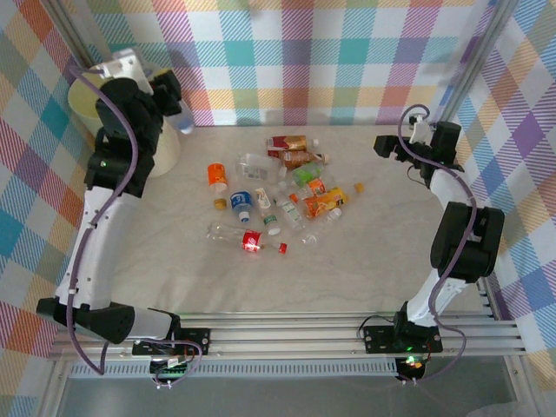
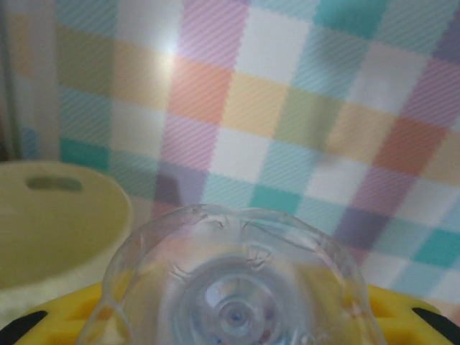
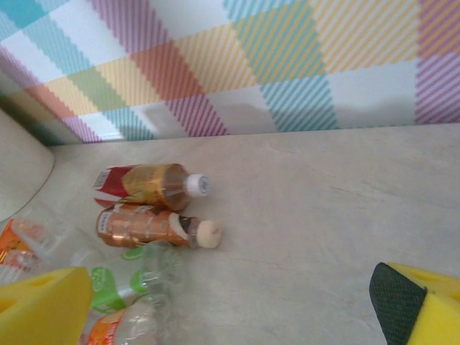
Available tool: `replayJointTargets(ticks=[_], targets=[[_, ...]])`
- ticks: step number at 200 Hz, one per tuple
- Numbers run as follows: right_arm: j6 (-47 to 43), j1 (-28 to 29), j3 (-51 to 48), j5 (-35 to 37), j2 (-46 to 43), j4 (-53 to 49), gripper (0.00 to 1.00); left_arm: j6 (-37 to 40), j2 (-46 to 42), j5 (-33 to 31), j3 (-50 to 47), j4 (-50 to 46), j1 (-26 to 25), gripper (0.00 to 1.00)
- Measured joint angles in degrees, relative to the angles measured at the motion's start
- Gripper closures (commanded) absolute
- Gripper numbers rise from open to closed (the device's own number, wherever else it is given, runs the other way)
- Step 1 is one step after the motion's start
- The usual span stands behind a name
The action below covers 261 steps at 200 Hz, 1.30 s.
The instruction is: Put the plastic bottles in the bin
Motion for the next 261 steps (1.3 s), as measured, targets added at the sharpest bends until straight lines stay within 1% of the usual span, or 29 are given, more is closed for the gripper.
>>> replayJointTargets(ticks=[21,52,77,91,127,161,192,218,242,261], targets=[[1.0,-0.6,1.2,-0.2,2.3,-0.9,0.0,2.0,3.9,-1.9,5.8,-0.1,3.2,0.59],[1.7,-0.6,6.1,0.4,5.9,-6.3,0.0,3.4,11.9,-3.1,13.9,-0.1,9.0,0.59],[1.6,-0.6,6.6,1.9,5.9,-8.5,0.0,3.4,18.5,-3.7,19.0,0.0,12.7,0.59],[1.1,-0.6,5.3,3.5,4.7,-8.6,0.0,3.4,23.1,-3.8,23.0,0.0,14.7,0.59],[-2.3,-0.6,0.7,7.3,-2.0,-10.8,0.0,2.9,34.8,-3.7,34.1,-0.5,18.4,0.59],[-6.0,-1.5,-2.7,11.6,-9.9,-13.4,0.0,2.1,43.4,-2.7,43.0,-1.5,20.8,0.56],[-8.9,-4.5,-7.6,16.2,-18.4,-16.5,0.0,1.7,46.5,-1.7,44.5,-2.5,21.7,0.56],[-11.2,-6.4,-11.1,22.8,-25.8,-18.8,0.0,0.7,48.4,-0.9,44.6,-3.5,22.4,0.55],[-11.9,-7.4,-13.4,28.5,-31.7,-20.1,0.0,-0.8,49.8,-0.2,44.6,-5.2,23.1,0.52],[-12.0,-7.8,-13.9,32.9,-34.5,-21.6,0.0,-1.6,50.7,0.5,44.6,-6.3,23.5,0.49]])
